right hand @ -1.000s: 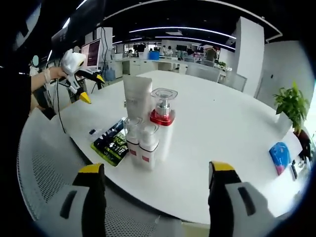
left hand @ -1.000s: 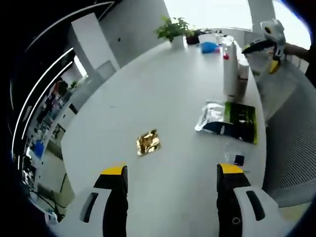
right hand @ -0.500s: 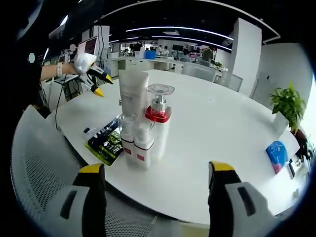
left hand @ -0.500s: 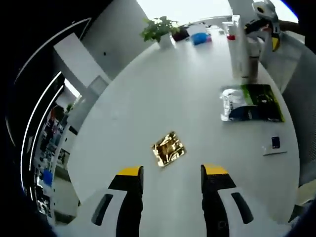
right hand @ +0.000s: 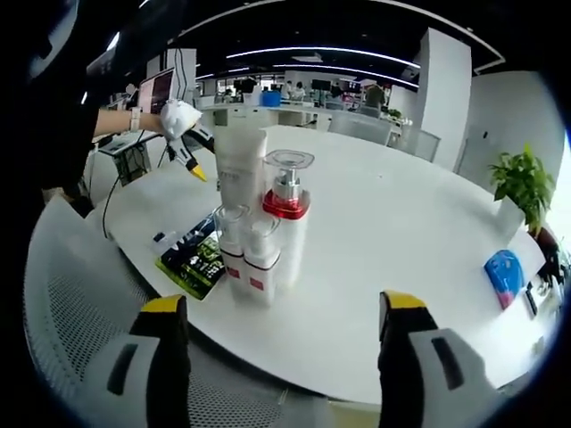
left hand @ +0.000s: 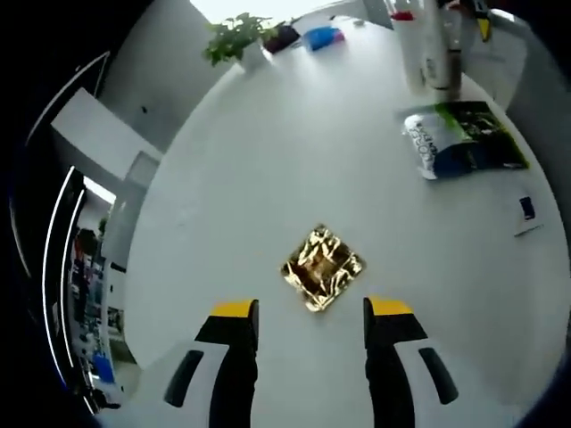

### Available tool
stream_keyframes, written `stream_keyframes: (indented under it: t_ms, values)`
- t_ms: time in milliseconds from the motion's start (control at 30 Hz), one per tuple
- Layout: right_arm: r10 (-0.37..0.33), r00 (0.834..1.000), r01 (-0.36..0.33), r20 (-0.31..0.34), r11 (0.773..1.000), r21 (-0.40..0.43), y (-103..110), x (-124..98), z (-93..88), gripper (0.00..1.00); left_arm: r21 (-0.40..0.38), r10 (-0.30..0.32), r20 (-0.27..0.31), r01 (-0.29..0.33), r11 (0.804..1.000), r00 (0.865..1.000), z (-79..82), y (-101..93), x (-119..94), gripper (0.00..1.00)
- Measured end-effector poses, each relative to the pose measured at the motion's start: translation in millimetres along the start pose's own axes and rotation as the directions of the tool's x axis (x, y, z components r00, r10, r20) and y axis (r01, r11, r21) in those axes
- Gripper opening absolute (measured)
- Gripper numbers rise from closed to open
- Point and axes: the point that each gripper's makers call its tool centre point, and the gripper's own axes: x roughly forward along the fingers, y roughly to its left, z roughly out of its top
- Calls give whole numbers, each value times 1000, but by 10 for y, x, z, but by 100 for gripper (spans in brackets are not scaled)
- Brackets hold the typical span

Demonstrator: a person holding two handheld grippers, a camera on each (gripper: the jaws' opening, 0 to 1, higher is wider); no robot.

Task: Arrange the skincare products in the storage area until every visible bottle or jar stands upright without overlapping.

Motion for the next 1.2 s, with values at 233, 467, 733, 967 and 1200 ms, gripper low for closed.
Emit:
stream_keyframes:
  t_ms: [233,467,733,967,1200]
  values:
    - [-4,1000,4,-5,1000,3,-13,6,-15,89,43,-57,-16,58,997,998,-70,94,204,49]
    - [-6,1000,6,3,1000,14,-25,4,-9,88,44,-87,-8,87,995,996,-13,134,260,49]
    - [-1,1000,1,6,1000,21,-21,1,-6,88,40,-139,-6,139,989,990,192,69,321,43]
    - [4,1000,-4,-2,1000,16,-11,4,-17,88,-7,-181,-17,181,984,983,290,70,386,42]
    - [5,1000,-5,-5,1000,18,-11,8,-24,88,-48,-229,-27,227,973,973,371,84,453,43]
